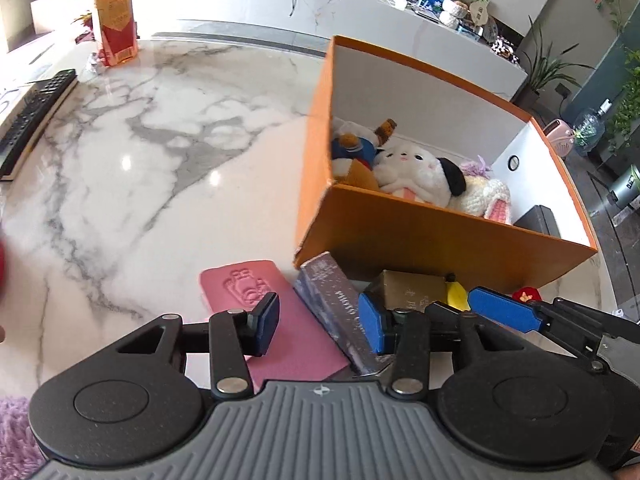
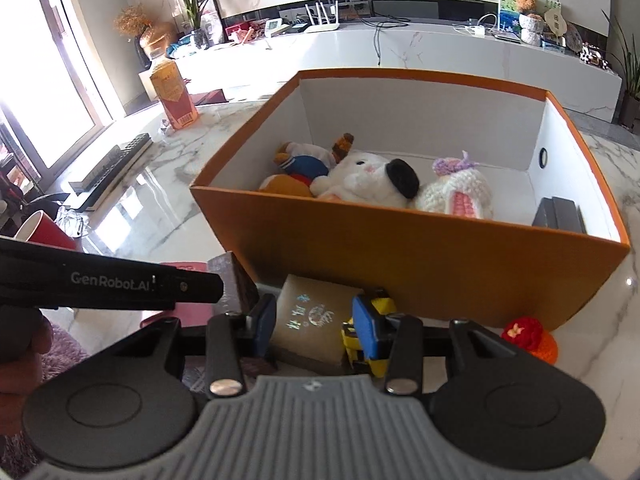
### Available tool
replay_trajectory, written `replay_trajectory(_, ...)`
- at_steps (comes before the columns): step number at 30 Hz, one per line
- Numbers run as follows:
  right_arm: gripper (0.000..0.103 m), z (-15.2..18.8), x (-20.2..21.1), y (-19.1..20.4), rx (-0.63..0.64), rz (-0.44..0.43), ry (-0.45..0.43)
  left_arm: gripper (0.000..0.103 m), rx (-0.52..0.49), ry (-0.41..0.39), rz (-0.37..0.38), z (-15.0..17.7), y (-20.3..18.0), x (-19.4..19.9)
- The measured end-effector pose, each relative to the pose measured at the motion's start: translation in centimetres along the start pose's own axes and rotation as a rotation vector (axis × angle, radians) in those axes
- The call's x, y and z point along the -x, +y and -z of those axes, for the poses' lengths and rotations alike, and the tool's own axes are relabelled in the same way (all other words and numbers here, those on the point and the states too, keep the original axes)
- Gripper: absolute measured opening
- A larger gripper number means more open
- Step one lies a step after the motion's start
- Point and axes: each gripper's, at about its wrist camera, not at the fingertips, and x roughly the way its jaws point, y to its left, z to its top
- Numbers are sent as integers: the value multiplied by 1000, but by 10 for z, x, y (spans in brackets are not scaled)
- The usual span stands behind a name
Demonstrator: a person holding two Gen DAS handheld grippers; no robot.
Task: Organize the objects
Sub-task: 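Move the left gripper to the pink card holder while the right reaches the PHOTO CARD box, then close the left gripper on the pink card holder while the right grasps the PHOTO CARD box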
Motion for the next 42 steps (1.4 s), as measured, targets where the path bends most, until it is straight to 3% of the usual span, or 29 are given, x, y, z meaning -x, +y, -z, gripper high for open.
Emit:
replay_trajectory(5, 45, -6, -13, 23, 64, -48, 17, 62, 128, 25, -47, 5, 35, -5)
replay_trajectory(11, 40, -10, -32, 42, 136, -76, 53, 70, 247, 98, 27, 8, 59, -22)
replay_trajectory(17, 35, -15, -50, 48, 173, -90, 88, 68, 340, 146, 88, 11, 72, -39)
replay_trajectory(21, 35, -16, -58, 51, 186, -102, 109, 58, 370, 145, 132, 12, 76, -43)
replay_trajectory(27, 27, -15, -67, 56, 201, -85, 127, 38, 341, 104, 147, 8, 73, -35)
replay_trajectory(36, 24, -16, -44, 55, 187, -83, 97, 33, 264, -7, 104, 3, 62, -6)
replay_trajectory(42, 24, -20, -8, 34, 97, -102, 39, 33, 168, -87, 69, -2, 41, 27)
